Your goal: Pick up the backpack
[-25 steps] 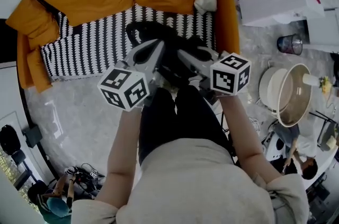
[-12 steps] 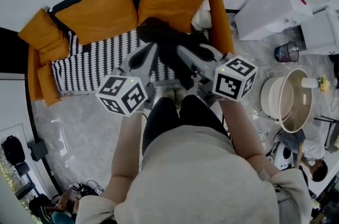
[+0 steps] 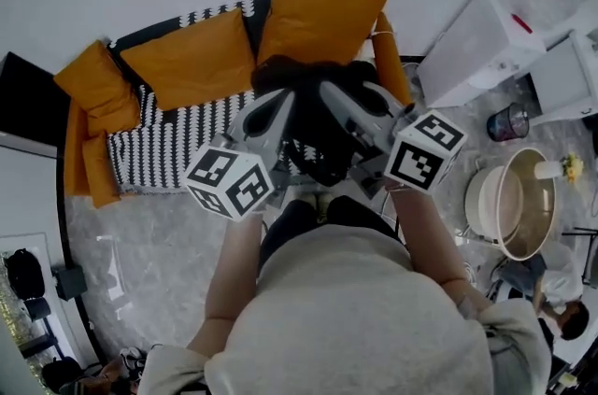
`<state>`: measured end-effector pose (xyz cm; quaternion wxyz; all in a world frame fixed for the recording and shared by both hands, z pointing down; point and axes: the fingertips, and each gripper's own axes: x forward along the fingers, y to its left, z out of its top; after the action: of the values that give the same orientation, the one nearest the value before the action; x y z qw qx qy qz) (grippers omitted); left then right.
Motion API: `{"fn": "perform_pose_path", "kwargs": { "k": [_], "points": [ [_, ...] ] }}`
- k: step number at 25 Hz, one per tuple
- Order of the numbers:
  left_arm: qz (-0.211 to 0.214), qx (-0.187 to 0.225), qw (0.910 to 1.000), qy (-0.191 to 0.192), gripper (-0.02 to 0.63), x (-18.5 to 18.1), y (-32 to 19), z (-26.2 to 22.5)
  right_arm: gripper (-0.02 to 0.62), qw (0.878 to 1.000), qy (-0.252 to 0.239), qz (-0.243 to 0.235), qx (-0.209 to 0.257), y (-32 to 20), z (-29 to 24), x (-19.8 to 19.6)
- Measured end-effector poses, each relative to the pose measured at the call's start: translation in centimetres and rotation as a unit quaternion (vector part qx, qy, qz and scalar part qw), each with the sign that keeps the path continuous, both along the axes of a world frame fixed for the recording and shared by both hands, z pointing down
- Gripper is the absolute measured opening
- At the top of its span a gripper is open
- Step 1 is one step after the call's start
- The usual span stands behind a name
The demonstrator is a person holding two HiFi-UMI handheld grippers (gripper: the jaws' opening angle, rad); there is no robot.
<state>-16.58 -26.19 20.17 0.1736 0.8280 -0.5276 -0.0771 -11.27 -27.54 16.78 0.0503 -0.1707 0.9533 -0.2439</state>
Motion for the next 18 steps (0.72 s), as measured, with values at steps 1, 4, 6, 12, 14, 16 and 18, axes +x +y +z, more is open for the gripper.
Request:
{"fn": "perform_pose_path", "kwargs": {
  "k": [1,4,6,12,14,16,18],
  "points": [
    [-0.004,0.004,1.0,-0.004,0.008,-0.3,0.0,-0.4,0.046,1.0,-0.006,0.0,0.002,0.0,-0.4,-0.1],
    [-0.013,0.012,0.9998,-0.013,0.008,-0.6,-0.2,-1.5,0.046,1.0,-0.016,0.002,0.007,0.1,-1.4,0.0],
    [-0.015,0.013,0.9997,-0.013,0.008,-0.6,-0.2,-1.9,0.046,1.0,-0.018,0.003,0.011,0.2,-1.8,0.1],
    [-0.025,0.02,0.9994,-0.014,0.008,-1.2,-0.1,-2.6,0.046,0.999,-0.029,0.003,0.017,-0.1,-1.9,-0.5],
    [-0.031,0.025,0.9992,-0.007,0.008,-1.3,0.1,-3.0,0.046,0.999,-0.029,0.001,0.016,-0.1,-1.7,-0.6],
    [-0.038,0.029,0.9989,-0.005,0.008,-1.6,0.0,-3.3,0.046,0.999,-0.027,0.0,0.018,-0.1,-1.7,-0.7],
    [-0.04,0.03,0.9987,-0.009,0.008,-1.8,-0.2,-3.3,0.046,0.999,-0.024,0.001,0.022,0.0,-1.8,-0.7]
  ]
}}
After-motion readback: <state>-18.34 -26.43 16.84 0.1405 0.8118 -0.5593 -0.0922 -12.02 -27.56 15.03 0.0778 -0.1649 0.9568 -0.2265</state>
